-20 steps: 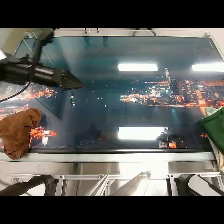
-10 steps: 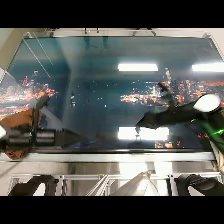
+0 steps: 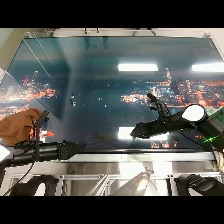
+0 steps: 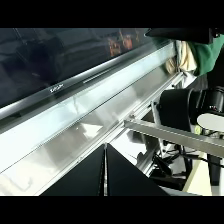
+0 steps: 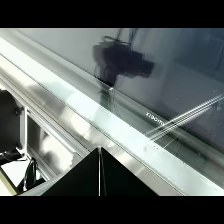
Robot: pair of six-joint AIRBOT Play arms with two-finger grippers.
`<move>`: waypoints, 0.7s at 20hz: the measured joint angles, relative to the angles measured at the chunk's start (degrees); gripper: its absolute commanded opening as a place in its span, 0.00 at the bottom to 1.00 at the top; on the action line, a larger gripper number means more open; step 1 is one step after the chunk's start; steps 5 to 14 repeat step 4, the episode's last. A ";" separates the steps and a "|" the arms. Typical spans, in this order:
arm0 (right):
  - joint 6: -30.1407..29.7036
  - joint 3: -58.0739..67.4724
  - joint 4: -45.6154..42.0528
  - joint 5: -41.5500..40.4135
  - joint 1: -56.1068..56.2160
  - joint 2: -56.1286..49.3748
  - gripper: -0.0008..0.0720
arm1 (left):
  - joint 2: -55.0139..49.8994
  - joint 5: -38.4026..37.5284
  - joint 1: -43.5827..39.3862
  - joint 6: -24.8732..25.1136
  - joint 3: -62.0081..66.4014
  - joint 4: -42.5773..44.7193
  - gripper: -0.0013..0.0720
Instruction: Fold the shirts.
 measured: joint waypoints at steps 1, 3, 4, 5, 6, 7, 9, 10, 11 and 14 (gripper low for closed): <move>0.00 -0.04 0.02 -0.17 0.09 0.00 0.03 | 0.17 0.07 0.00 0.00 -0.09 -0.02 0.04; 0.00 -0.11 0.11 -0.17 0.15 0.00 0.03 | 0.37 0.09 0.00 -0.02 -0.22 -0.02 0.04; 0.00 -0.11 0.11 -0.17 0.17 0.00 0.03 | 0.44 0.15 0.00 -0.02 -0.24 -0.04 0.04; 0.00 -0.11 0.11 -0.17 0.17 0.00 0.03 | 0.44 0.15 0.00 -0.02 -0.24 -0.04 0.04; 0.00 -0.11 0.11 -0.17 0.17 0.00 0.03 | 0.44 0.15 0.00 -0.02 -0.24 -0.04 0.04; 0.00 -0.11 0.11 -0.17 0.17 0.00 0.03 | 0.44 0.15 0.00 -0.02 -0.24 -0.04 0.04; 0.00 -0.11 0.11 -0.17 0.17 0.00 0.03 | 0.44 0.15 0.00 -0.02 -0.24 -0.04 0.04; 0.00 -0.11 0.11 -0.17 0.17 0.00 0.03 | 0.44 0.15 0.00 -0.02 -0.24 -0.04 0.04; 0.00 -0.11 0.11 -0.17 0.17 0.00 0.03 | 0.44 0.15 0.00 -0.02 -0.24 -0.04 0.04; 0.00 -0.11 0.11 -0.17 0.17 0.00 0.03 | 0.44 0.15 0.00 -0.02 -0.24 -0.04 0.04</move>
